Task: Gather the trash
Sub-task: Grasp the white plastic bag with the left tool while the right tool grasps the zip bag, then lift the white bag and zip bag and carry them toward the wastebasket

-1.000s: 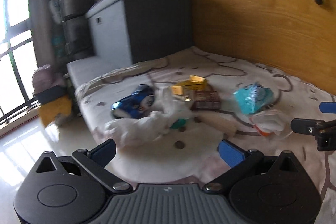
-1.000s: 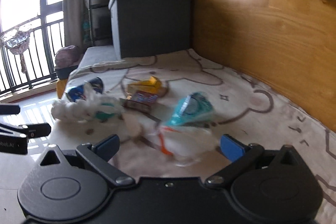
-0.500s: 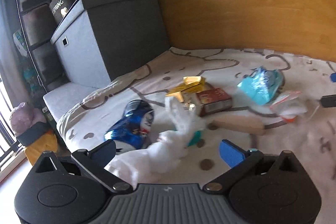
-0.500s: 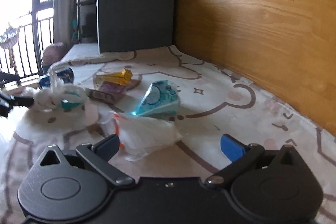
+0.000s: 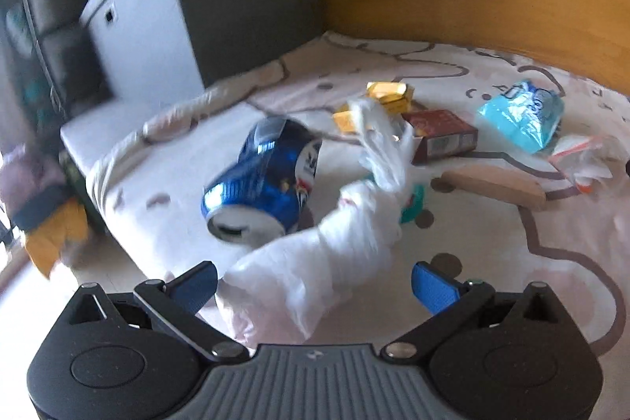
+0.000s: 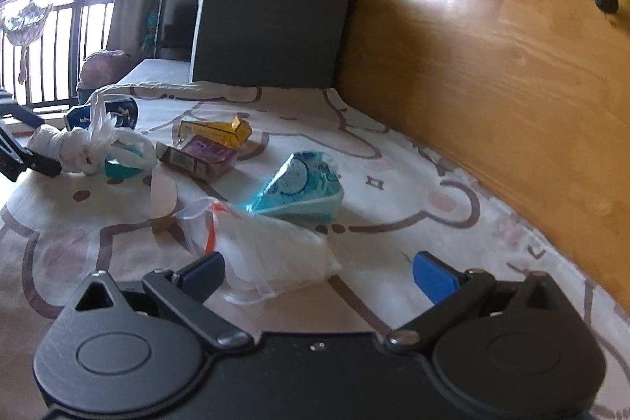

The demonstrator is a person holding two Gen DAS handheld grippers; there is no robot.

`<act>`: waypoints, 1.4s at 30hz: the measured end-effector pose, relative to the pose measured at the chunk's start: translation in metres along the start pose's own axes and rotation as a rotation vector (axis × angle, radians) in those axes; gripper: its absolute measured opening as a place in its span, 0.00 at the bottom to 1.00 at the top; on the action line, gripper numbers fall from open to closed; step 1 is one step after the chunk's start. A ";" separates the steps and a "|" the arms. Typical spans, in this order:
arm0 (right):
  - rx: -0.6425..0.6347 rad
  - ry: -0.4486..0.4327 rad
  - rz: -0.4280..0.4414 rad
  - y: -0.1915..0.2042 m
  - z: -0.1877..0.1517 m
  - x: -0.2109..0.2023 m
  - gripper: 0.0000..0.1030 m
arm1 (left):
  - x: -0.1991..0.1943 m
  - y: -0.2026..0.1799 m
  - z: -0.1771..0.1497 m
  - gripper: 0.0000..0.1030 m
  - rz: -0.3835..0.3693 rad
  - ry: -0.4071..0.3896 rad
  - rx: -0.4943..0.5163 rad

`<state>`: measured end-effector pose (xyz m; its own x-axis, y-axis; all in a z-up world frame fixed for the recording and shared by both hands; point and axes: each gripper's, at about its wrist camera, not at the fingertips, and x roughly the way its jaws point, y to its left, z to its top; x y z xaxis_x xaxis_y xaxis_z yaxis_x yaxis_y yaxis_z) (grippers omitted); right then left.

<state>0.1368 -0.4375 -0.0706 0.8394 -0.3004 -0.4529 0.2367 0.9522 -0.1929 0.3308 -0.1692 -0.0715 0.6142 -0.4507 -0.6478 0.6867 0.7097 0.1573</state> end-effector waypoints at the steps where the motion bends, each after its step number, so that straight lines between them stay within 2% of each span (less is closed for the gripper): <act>1: -0.013 -0.005 0.003 0.002 0.001 0.000 0.92 | 0.001 0.001 -0.001 1.00 -0.003 0.001 -0.011; 6: -0.122 0.003 0.028 0.020 0.008 0.004 0.80 | -0.002 0.000 -0.007 0.93 -0.088 0.017 -0.086; 11: -0.223 0.023 0.024 0.038 0.011 0.010 0.64 | -0.020 -0.014 -0.012 0.86 -0.229 -0.003 -0.129; 15: -0.262 0.044 0.007 0.043 0.010 0.014 0.42 | -0.038 -0.034 -0.019 0.83 -0.352 -0.002 -0.151; 16: -0.261 0.045 0.008 0.042 0.010 0.015 0.33 | -0.042 -0.040 -0.021 0.82 -0.382 0.000 -0.152; 18: -0.259 0.050 0.006 0.041 0.010 0.014 0.22 | -0.049 -0.052 -0.023 0.82 -0.419 0.001 -0.142; 20: -0.259 0.049 0.000 0.040 0.010 0.013 0.16 | -0.056 -0.062 -0.024 0.82 -0.436 0.005 -0.142; 23: -0.252 0.032 -0.015 0.038 0.011 0.006 0.10 | -0.064 -0.069 -0.022 0.80 -0.411 -0.001 -0.150; 26: -0.232 0.024 -0.029 0.032 0.015 -0.004 0.07 | -0.065 -0.070 -0.013 0.68 -0.314 0.037 -0.128; 28: -0.218 0.020 -0.029 0.028 0.018 -0.010 0.05 | -0.064 -0.069 -0.006 0.68 -0.276 0.033 -0.105; 31: -0.202 0.018 -0.016 0.024 0.023 -0.020 0.04 | -0.058 -0.068 0.005 0.68 -0.280 0.039 -0.130; 34: -0.173 0.018 0.015 0.019 0.028 -0.030 0.03 | -0.047 -0.076 0.015 0.68 -0.256 0.062 -0.104; 37: -0.138 0.025 0.050 0.012 0.033 -0.040 0.03 | -0.034 -0.084 0.018 0.61 -0.253 0.097 -0.113; 42: -0.046 0.056 0.117 -0.002 0.031 -0.050 0.03 | -0.020 -0.093 0.017 0.56 -0.218 0.125 -0.146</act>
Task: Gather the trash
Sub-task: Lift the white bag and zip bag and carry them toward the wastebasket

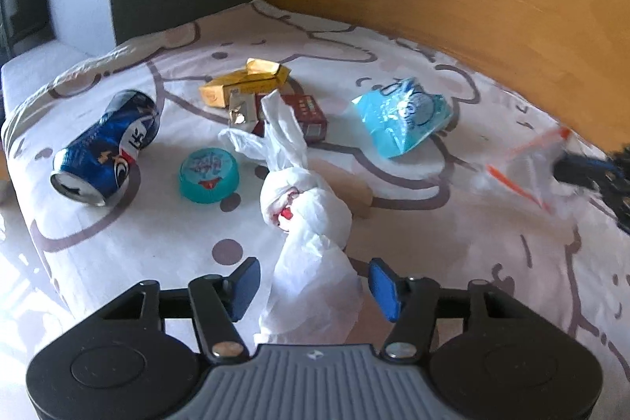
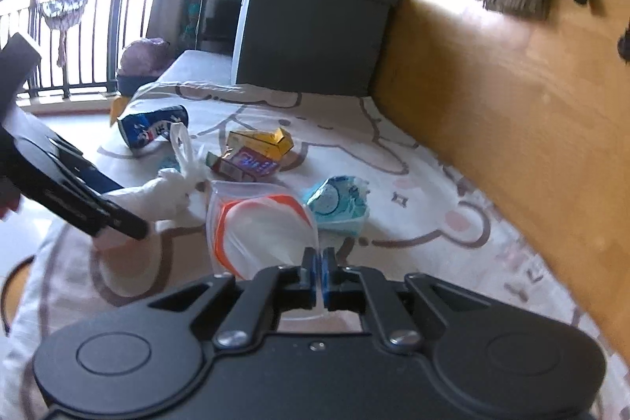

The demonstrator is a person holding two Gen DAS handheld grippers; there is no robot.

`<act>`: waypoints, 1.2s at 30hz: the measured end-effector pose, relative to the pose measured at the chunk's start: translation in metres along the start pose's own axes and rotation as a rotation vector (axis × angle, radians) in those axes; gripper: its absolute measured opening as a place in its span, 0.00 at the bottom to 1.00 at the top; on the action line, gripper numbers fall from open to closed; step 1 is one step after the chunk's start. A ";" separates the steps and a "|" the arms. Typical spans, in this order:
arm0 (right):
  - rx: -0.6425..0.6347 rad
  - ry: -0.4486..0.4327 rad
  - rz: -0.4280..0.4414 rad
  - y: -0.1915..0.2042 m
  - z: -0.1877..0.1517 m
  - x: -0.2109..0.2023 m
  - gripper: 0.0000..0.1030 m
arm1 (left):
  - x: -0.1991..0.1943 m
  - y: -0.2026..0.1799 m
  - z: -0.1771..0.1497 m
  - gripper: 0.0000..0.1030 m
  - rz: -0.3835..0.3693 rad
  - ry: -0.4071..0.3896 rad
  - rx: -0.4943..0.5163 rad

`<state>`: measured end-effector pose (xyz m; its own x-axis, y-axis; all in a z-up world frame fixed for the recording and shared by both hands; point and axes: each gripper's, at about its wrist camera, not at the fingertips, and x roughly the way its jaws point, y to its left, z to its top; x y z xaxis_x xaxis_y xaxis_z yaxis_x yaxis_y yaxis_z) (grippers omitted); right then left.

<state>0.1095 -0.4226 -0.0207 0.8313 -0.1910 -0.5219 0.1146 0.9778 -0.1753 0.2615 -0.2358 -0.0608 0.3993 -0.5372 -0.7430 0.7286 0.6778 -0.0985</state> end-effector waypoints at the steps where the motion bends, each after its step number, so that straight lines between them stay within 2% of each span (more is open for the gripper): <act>1: 0.009 0.006 0.009 -0.001 -0.002 -0.001 0.03 | 0.002 0.000 0.000 0.51 0.006 0.003 -0.013; 5: 0.050 0.023 0.019 -0.006 -0.008 -0.004 0.03 | 0.007 0.003 -0.004 0.31 0.019 0.008 -0.088; 8: 0.066 0.038 0.036 -0.009 -0.010 -0.004 0.04 | 0.002 -0.001 -0.008 0.27 0.036 -0.009 -0.093; 12: 0.087 0.084 0.060 -0.013 -0.013 -0.006 0.04 | -0.014 -0.007 -0.018 0.24 0.038 -0.051 -0.128; 19: 0.130 0.117 0.014 -0.013 -0.019 -0.014 0.02 | -0.047 -0.027 -0.031 0.24 0.035 -0.119 -0.137; 27: 0.228 0.094 0.027 -0.009 -0.010 -0.031 0.01 | -0.093 -0.034 -0.038 0.24 0.046 -0.195 -0.144; 36: 0.260 0.036 0.068 0.027 0.018 -0.045 0.01 | -0.136 -0.018 -0.057 0.24 0.101 -0.246 -0.185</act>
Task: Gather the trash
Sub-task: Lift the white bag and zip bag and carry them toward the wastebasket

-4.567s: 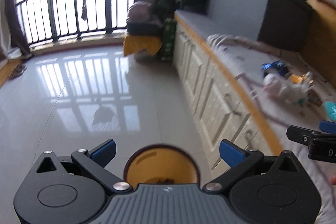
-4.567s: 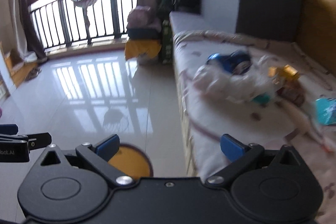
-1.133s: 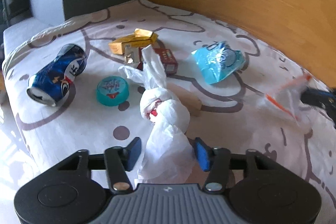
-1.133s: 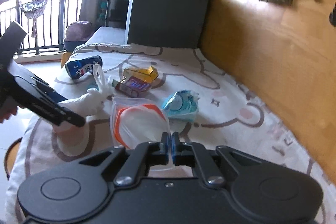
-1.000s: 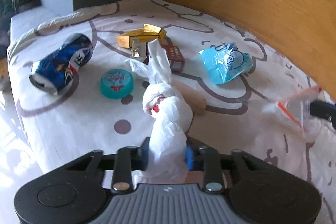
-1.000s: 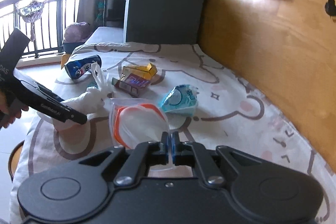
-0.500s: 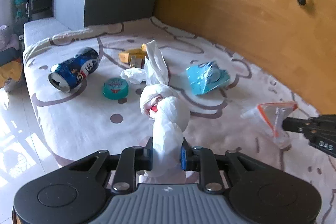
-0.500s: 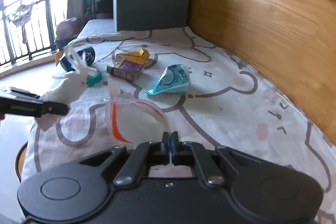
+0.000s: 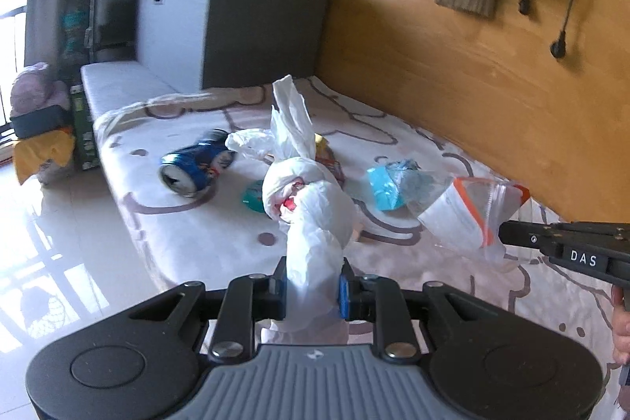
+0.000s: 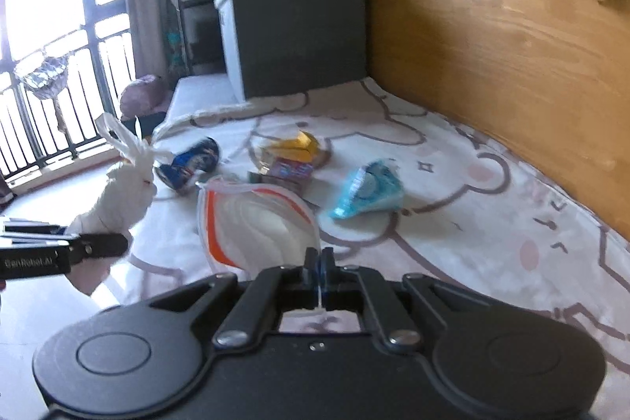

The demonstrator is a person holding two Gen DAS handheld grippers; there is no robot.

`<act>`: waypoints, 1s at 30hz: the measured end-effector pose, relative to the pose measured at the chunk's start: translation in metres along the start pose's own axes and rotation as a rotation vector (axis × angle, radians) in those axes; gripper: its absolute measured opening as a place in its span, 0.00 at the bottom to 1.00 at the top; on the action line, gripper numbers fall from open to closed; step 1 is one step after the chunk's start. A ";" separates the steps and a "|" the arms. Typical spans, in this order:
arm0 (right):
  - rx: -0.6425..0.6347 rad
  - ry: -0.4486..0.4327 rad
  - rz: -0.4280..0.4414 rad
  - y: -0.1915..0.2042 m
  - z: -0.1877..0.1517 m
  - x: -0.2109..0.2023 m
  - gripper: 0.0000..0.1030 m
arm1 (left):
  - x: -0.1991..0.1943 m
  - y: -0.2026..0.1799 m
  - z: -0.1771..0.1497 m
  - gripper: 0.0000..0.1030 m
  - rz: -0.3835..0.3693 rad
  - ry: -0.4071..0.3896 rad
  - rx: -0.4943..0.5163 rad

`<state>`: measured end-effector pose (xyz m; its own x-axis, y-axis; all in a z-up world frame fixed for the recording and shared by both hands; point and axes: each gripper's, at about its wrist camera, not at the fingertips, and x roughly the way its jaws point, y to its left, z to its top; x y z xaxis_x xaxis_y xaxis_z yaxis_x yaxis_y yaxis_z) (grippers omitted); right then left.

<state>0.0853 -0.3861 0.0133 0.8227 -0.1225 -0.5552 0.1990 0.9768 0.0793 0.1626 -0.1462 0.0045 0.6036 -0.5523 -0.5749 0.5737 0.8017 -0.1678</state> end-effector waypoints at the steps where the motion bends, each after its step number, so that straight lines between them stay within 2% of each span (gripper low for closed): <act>1: 0.006 -0.003 0.012 0.006 0.001 0.000 0.01 | -0.005 0.004 -0.001 0.24 0.009 -0.005 -0.008; 8: 0.014 -0.012 0.081 0.055 0.008 0.006 0.01 | -0.037 0.040 -0.007 0.24 0.090 -0.029 -0.049; 17: -0.042 0.009 0.162 0.130 0.003 0.026 0.01 | -0.070 0.101 -0.026 0.24 0.204 -0.039 -0.129; 21: -0.054 0.033 0.186 0.159 -0.004 0.037 0.01 | -0.073 0.127 -0.035 0.24 0.252 -0.033 -0.162; 30: -0.049 0.098 0.198 0.209 -0.023 0.075 0.01 | -0.063 0.175 -0.068 0.24 0.310 0.018 -0.234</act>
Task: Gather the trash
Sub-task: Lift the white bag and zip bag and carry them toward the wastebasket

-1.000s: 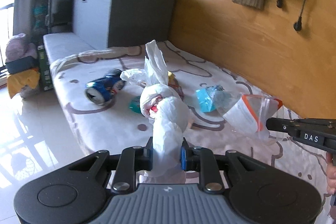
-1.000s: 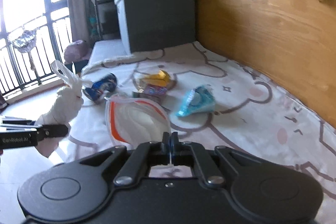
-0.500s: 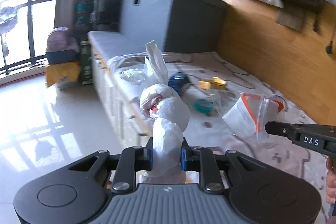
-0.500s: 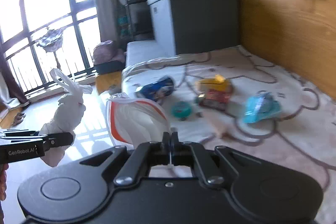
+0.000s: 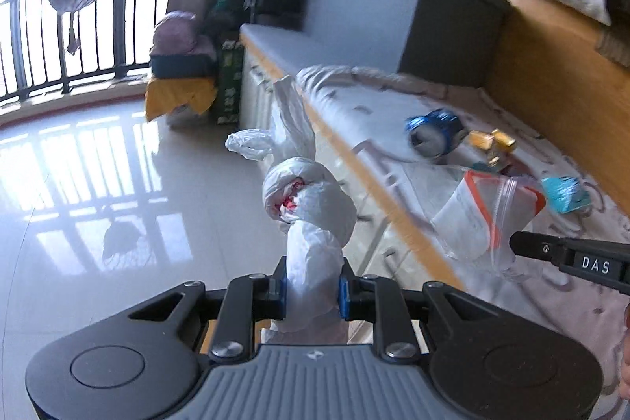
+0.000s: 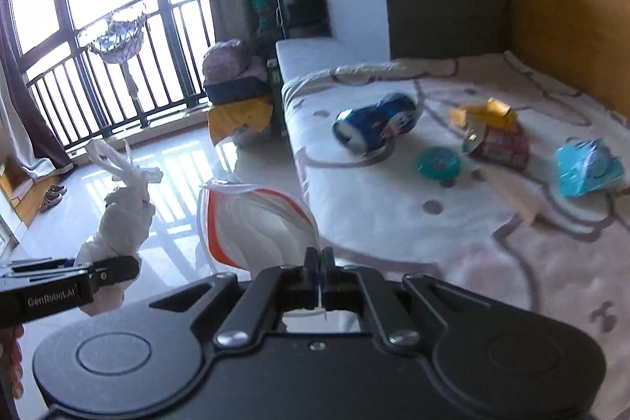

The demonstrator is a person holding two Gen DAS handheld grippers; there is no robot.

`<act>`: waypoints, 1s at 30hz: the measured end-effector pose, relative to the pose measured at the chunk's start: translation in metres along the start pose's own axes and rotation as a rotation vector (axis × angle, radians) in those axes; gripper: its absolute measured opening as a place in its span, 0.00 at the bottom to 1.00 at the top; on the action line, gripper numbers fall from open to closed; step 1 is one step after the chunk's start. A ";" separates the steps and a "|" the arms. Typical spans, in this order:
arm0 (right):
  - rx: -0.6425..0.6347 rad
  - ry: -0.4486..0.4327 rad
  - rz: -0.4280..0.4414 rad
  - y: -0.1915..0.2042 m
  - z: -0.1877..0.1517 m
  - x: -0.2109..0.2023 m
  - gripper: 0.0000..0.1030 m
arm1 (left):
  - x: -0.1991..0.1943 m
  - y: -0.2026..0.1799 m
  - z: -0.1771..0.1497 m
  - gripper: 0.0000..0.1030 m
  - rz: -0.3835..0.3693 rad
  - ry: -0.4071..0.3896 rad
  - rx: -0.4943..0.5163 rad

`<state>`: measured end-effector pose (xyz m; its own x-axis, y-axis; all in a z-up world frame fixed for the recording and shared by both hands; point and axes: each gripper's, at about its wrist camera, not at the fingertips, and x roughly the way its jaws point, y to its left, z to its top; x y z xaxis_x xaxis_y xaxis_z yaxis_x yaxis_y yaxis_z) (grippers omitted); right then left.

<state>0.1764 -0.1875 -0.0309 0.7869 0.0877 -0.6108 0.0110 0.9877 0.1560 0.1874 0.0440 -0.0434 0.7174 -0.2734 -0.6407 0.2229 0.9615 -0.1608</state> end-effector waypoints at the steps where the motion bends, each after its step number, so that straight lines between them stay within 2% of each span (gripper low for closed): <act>1: 0.001 0.011 0.003 0.003 -0.002 0.006 0.01 | 0.004 0.005 -0.003 0.24 0.006 0.008 -0.006; 21: -0.018 0.329 0.093 0.063 -0.053 0.159 0.01 | 0.113 0.095 -0.094 0.24 0.102 0.260 -0.158; 30: -0.049 0.460 0.124 0.086 -0.088 0.214 0.01 | 0.148 0.121 -0.123 0.24 0.120 0.334 -0.228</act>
<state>0.2917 -0.0720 -0.2164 0.4260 0.2428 -0.8715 -0.1033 0.9701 0.2198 0.2393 0.1229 -0.2501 0.4680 -0.1708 -0.8670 -0.0279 0.9778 -0.2077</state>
